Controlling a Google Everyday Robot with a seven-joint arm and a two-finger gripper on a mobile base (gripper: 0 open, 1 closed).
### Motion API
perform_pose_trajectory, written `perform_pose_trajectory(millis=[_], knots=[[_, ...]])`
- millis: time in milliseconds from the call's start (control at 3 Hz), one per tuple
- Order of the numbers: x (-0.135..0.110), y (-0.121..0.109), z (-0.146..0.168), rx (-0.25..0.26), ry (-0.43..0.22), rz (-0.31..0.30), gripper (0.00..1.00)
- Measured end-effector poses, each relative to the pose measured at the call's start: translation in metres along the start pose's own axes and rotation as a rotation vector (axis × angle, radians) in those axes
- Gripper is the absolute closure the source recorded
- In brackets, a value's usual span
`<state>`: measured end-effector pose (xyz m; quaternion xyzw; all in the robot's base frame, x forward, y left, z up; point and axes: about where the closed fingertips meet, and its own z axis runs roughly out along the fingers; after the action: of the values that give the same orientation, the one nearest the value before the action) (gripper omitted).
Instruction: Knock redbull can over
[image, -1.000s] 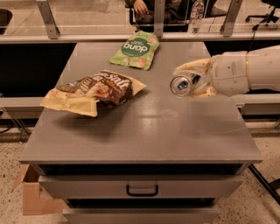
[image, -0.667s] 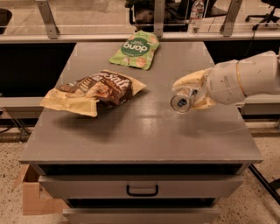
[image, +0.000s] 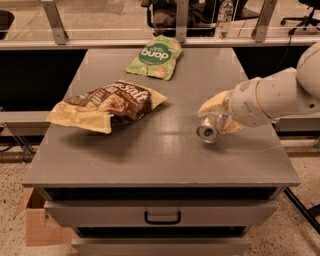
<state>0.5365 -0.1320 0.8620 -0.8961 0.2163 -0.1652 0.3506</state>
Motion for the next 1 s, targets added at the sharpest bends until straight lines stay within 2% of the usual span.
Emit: perform_pose_trajectory(millis=[333,667,1000], knots=[[-0.0045,0.0047,0.0038,-0.048,-0.005,-0.040,0.20],[-0.0084,0.0076,0.0029,-0.071,-0.007,-0.056,0.00],[-0.0084,0.0053,0.0001,-0.074,-0.007,-0.058,0.00]])
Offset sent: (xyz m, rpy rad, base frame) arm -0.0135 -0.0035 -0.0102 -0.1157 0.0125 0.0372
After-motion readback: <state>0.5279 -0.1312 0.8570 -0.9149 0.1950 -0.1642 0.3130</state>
